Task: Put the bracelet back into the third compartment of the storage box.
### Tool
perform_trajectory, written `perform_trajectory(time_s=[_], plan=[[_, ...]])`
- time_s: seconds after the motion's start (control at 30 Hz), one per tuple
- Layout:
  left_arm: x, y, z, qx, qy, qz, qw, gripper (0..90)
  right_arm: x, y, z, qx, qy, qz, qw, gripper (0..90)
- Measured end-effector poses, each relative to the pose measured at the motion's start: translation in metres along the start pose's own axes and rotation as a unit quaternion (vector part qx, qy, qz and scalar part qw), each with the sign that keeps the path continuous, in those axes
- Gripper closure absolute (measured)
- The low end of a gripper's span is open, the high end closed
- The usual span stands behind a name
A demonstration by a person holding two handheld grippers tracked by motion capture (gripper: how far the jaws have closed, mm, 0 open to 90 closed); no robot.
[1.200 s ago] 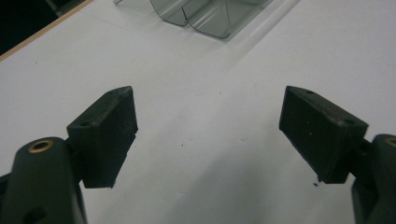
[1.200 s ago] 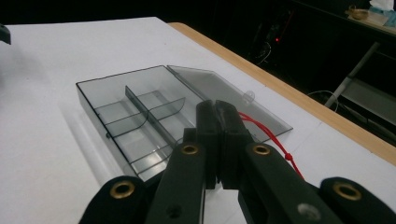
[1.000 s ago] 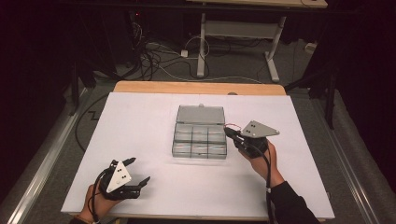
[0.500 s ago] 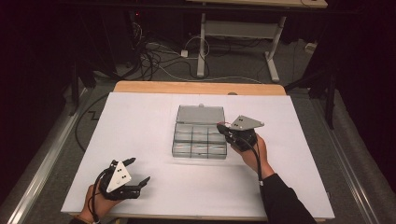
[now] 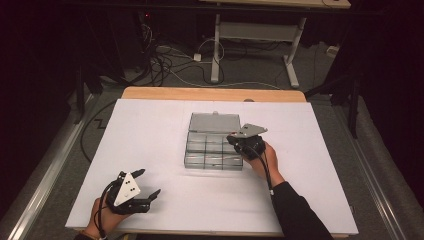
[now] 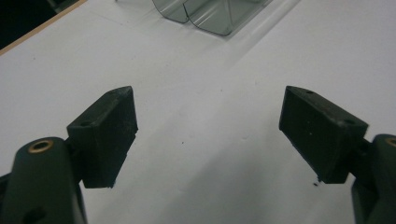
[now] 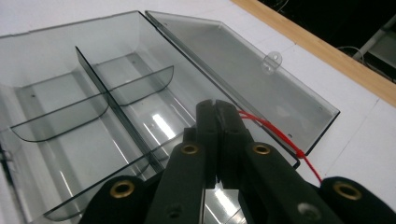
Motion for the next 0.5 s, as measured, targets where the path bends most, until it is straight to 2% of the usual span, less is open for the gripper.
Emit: perform_trajectory(time_s=[0.5], plan=[[0.001, 0.001, 0.0, 0.0, 0.002, 0.003, 1.0, 18.4, 0.014, 0.005, 0.002, 0.007, -0.006, 0.028, 0.9996, 89.8]])
Point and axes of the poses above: each handheld gripper's, and its own axes: x roughly forward along the jaws, y roughly out of its underside, z roughly to its left, the point moved 3 cm from there along x, roughly forward along the jaws, and after that the axes turned 12 degrees about y, right-handed, at the moved point
